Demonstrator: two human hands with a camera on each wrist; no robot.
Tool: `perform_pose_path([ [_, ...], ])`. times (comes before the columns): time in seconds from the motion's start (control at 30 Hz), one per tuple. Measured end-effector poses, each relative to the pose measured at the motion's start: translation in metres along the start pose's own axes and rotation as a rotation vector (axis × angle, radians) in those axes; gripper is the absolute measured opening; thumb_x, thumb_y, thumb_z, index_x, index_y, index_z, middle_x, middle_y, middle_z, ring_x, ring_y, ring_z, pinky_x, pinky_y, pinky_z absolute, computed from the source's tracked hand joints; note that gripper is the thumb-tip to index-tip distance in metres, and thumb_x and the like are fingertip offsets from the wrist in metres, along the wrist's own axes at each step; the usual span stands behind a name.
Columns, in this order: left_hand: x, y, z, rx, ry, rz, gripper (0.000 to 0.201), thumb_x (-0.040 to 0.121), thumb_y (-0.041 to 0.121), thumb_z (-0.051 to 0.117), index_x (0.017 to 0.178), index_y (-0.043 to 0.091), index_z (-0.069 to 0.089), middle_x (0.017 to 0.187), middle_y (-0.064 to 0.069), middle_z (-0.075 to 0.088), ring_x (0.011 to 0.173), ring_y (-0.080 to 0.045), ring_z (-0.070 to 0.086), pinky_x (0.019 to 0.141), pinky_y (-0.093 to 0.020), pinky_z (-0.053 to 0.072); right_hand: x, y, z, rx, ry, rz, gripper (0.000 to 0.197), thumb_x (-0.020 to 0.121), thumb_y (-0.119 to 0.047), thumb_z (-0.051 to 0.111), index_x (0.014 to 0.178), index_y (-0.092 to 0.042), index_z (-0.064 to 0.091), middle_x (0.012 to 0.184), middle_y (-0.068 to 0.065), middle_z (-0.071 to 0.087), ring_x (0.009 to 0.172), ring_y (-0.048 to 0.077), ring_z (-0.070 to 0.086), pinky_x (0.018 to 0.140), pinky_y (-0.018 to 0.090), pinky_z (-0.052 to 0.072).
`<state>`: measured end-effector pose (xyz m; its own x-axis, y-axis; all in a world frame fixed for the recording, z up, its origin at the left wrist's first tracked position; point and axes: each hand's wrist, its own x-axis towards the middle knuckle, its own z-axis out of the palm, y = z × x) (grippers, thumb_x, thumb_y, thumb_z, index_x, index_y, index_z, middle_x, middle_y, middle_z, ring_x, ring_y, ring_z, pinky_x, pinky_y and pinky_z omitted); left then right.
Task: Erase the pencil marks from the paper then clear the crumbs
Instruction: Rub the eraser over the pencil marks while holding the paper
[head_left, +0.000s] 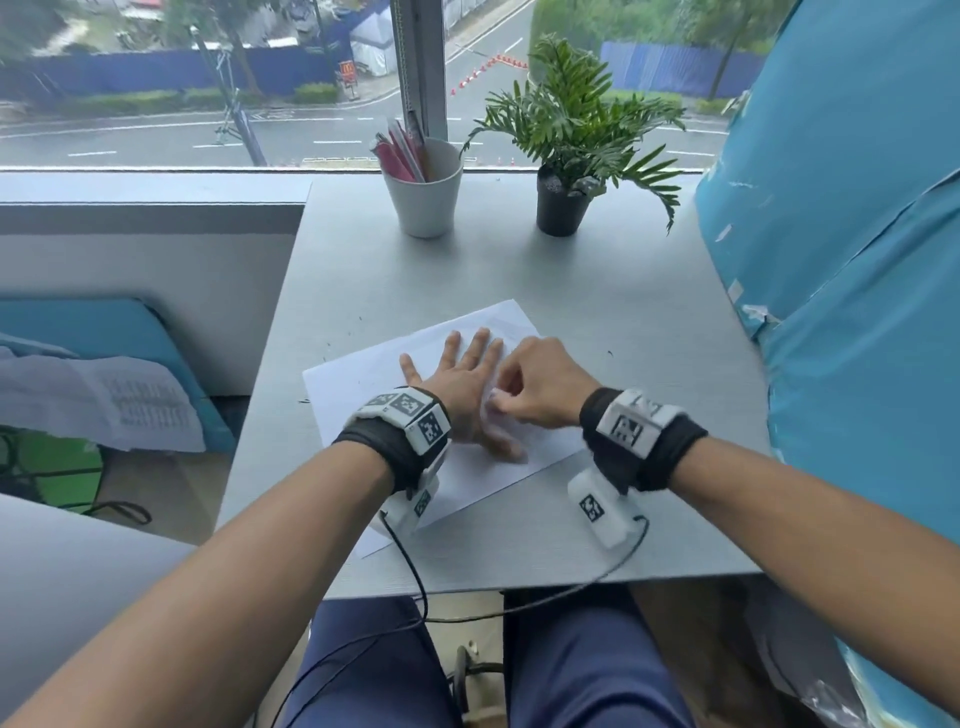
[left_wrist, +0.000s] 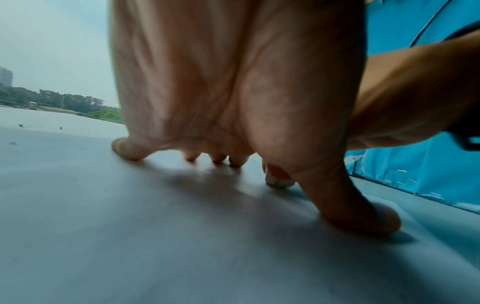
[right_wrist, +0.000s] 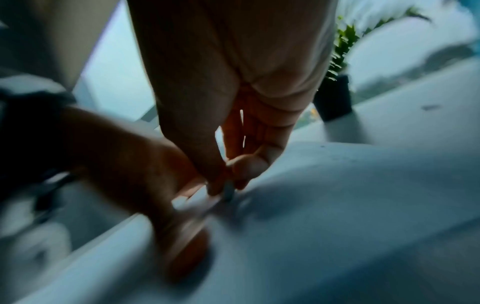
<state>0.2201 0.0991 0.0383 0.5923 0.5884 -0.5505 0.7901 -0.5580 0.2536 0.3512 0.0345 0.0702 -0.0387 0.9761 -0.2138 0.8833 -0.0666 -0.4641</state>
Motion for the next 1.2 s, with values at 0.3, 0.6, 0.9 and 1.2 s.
perform_pose_path([
  [0.3, -0.002, 0.000, -0.002, 0.006, -0.012, 0.002, 0.151, 0.055, 0.080, 0.075, 0.154, 0.025, -0.026, 0.157, 0.015, -0.036, 0.146, -0.021, -0.032, 0.104, -0.081, -0.008, 0.000, 0.003, 0.000, -0.020, -0.029, -0.046, 0.021, 0.076, -0.024, 0.072, 0.069, -0.005, 0.073, 0.067, 0.007, 0.071, 0.065, 0.022, 0.065, 0.064, 0.030, 0.051],
  [0.6, -0.003, -0.002, -0.002, 0.015, -0.010, 0.018, 0.153, 0.052, 0.082, 0.074, 0.153, 0.026, -0.026, 0.157, 0.016, -0.035, 0.146, -0.020, -0.033, 0.106, -0.079, -0.007, 0.013, 0.015, -0.004, -0.020, -0.017, -0.063, 0.018, 0.074, -0.024, 0.076, 0.068, -0.008, 0.074, 0.061, 0.000, 0.067, 0.055, 0.011, 0.057, 0.051, 0.014, 0.041],
  [0.9, -0.010, -0.006, -0.008, 0.066, -0.027, 0.111, 0.151, 0.054, 0.074, 0.081, 0.156, 0.028, -0.020, 0.160, 0.014, -0.030, 0.147, -0.019, -0.029, 0.108, -0.077, -0.009, 0.020, 0.053, -0.017, 0.046, 0.181, 0.055, 0.015, 0.074, -0.026, 0.079, 0.076, -0.011, 0.077, 0.075, 0.002, 0.074, 0.069, 0.013, 0.066, 0.064, 0.016, 0.049],
  [1.2, -0.032, -0.007, -0.015, 0.163, -0.064, 0.221, 0.125, 0.068, 0.044, 0.088, 0.159, 0.036, 0.003, 0.166, 0.002, -0.014, 0.152, -0.020, -0.015, 0.120, -0.055, -0.012, -0.048, 0.046, 0.008, 0.151, 0.151, 0.069, 0.013, 0.073, -0.022, 0.078, 0.065, -0.016, 0.071, 0.061, -0.009, 0.064, 0.057, 0.001, 0.055, 0.059, 0.014, 0.043],
])
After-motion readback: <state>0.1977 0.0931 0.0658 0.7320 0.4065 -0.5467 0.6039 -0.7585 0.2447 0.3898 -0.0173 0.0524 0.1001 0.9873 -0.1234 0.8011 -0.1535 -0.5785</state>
